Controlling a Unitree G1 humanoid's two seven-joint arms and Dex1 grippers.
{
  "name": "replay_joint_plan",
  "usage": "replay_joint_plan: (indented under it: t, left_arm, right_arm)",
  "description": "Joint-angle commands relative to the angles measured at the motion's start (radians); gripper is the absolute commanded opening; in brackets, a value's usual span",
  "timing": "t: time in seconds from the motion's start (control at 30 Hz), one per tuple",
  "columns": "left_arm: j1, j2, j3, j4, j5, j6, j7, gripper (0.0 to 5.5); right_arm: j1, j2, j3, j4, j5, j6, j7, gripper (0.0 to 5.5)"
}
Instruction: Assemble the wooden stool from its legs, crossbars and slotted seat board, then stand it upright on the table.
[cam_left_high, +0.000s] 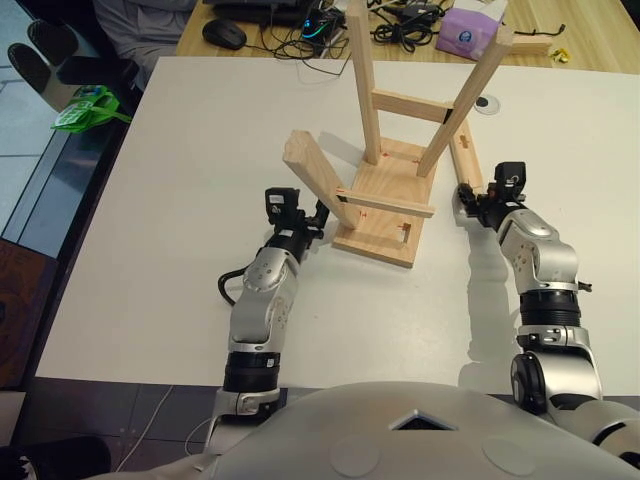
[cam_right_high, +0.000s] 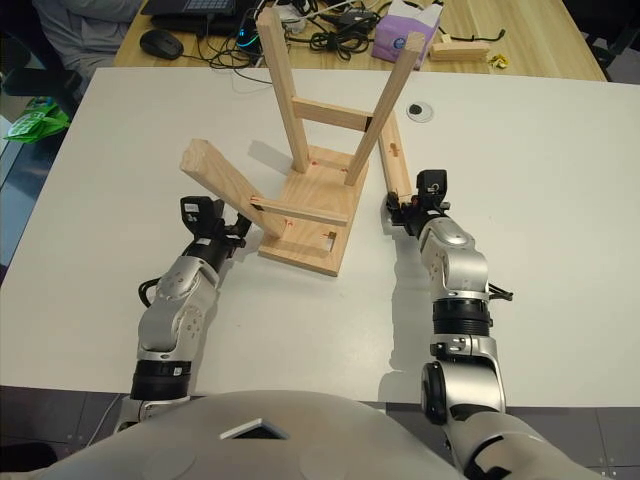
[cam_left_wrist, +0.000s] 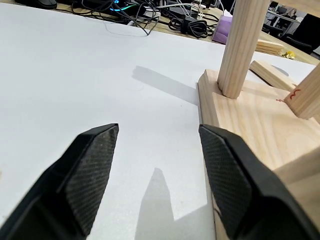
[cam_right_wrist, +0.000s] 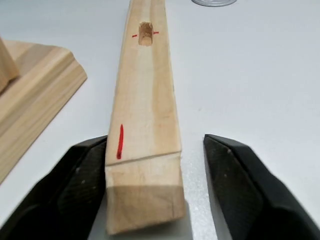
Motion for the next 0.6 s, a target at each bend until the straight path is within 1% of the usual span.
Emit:
replay_joint_plan:
  t: [0.03, 0.13, 0.23, 0.3, 0.37, 0.47, 0.53, 0.6]
  left_arm:
    - [-0.068, -0.071, 0.063, 0.011, -0.033, -0.094, 0.055, 3.01]
    - [-0.096, -0.075, 0.143, -0.01, -0.056, -0.221, 0.089, 3.01]
    - [-0.151, -0.027, 0.278, -0.019, -0.077, -0.365, 0.139, 3.01]
    - [-0.195, 0.02, 0.351, -0.022, -0.09, -0.408, 0.156, 3.01]
    - [-0.245, 0.085, 0.417, -0.037, -0.103, -0.416, 0.163, 3.01]
    - [-0.402, 0.25, 0.526, -0.064, -0.132, -0.394, 0.177, 3.01]
    - [-0.515, 0.339, 0.547, -0.065, -0.161, -0.368, 0.156, 3.01]
    - [-0.615, 0.388, 0.526, -0.065, -0.214, -0.32, 0.113, 3.01]
  right_arm:
    - [-0.012, 0.018, -0.027, 0.026, 0.015, 0.021, -0.022, 2.64]
    - [-0.018, 0.029, -0.038, 0.031, 0.024, 0.03, -0.03, 2.07]
    - [-0.02, 0.037, -0.056, 0.032, 0.024, -0.006, -0.048, 2.06]
    - [-0.03, 0.04, -0.07, 0.034, 0.011, -0.064, -0.073, 2.06]
    - [-0.04, 0.04, -0.076, 0.033, -0.01, -0.141, -0.104, 2.06]
    - [-0.052, 0.026, -0.067, 0.007, -0.084, -0.336, -0.172, 2.06]
    - [-0.061, 0.004, -0.042, 0.005, -0.157, -0.464, -0.211, 2.06]
    - [-0.074, -0.014, -0.033, -0.001, -0.206, -0.548, -0.239, 2.06]
